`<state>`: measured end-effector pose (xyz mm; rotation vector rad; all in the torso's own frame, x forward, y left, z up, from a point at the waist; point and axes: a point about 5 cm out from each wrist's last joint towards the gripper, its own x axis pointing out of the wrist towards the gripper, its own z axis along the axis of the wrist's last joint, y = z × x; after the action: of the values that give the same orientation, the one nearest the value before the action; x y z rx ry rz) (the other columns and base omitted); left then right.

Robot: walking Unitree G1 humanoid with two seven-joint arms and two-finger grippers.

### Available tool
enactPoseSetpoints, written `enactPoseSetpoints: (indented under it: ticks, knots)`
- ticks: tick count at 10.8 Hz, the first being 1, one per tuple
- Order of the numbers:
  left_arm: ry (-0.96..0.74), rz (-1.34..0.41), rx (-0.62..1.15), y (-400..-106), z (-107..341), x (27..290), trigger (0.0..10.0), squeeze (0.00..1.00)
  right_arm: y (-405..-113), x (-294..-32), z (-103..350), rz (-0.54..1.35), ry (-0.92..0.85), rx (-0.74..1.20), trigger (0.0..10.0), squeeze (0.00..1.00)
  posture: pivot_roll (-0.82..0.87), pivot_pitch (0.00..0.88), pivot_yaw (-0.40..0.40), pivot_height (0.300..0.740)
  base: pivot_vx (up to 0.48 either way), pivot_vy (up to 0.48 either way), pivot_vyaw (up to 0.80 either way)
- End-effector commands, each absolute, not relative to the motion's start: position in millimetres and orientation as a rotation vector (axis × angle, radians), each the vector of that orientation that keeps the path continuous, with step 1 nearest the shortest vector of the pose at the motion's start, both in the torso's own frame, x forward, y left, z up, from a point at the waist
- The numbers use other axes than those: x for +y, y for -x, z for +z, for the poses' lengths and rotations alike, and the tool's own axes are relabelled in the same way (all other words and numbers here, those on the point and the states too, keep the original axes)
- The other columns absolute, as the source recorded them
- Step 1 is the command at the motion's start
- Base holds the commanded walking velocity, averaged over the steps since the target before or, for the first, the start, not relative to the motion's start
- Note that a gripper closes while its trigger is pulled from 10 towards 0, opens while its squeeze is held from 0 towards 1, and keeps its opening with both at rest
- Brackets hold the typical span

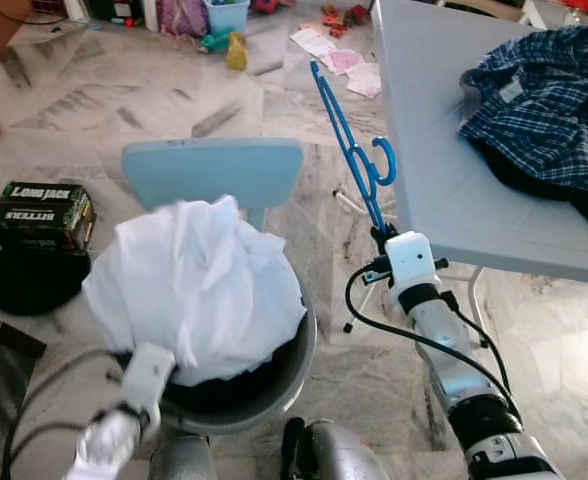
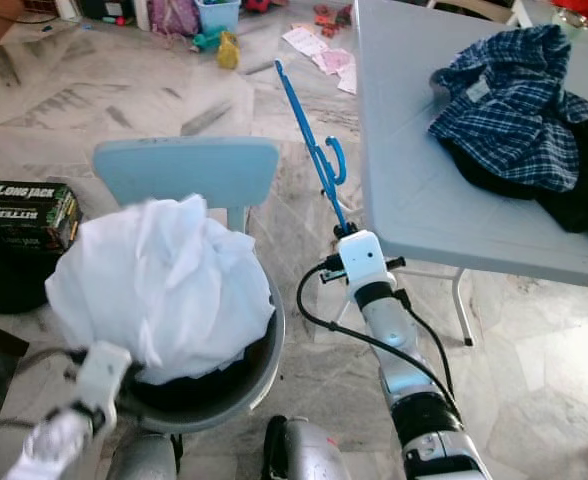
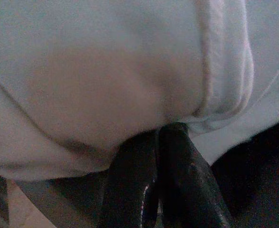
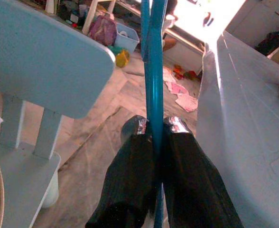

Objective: Hang hanger

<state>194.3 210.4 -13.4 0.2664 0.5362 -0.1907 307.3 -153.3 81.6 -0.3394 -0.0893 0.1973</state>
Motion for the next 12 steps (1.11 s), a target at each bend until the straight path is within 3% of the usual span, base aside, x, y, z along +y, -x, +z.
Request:
enactPoseSetpoints:
  ticks: [1, 3, 5, 12]
  knots:
    - [-0.258, -0.144, 0.620, -187.1, -24.3, 217.5, 10.0, 0.04, -307.1, -156.4, 81.2, 0.188, 0.344, -0.091, 10.0, 0.00, 0.08, 0.187, -0.143, 0.740, 0.000, 0.000, 0.00]
    - [-0.288, -0.053, 0.610, -190.0, -21.7, 229.9, 10.0, 0.01, -307.5, -158.3, 82.0, 0.183, 0.344, -0.093, 10.0, 0.00, 0.08, 0.188, -0.144, 0.740, 0.000, 0.000, 0.00]
    - [-0.338, 0.114, 0.400, -213.2, 13.5, 245.5, 10.0, 0.00, -308.5, -158.5, 82.3, 0.181, 0.345, -0.094, 10.0, 0.00, 0.09, 0.186, -0.145, 0.740, 0.000, 0.000, 0.00]
    - [-0.336, 0.114, 0.369, -216.2, 19.2, 245.2, 10.0, 0.00, -308.6, -158.0, 82.5, 0.182, 0.344, -0.094, 10.0, 0.00, 0.09, 0.186, -0.145, 0.740, 0.000, 0.000, 0.00]
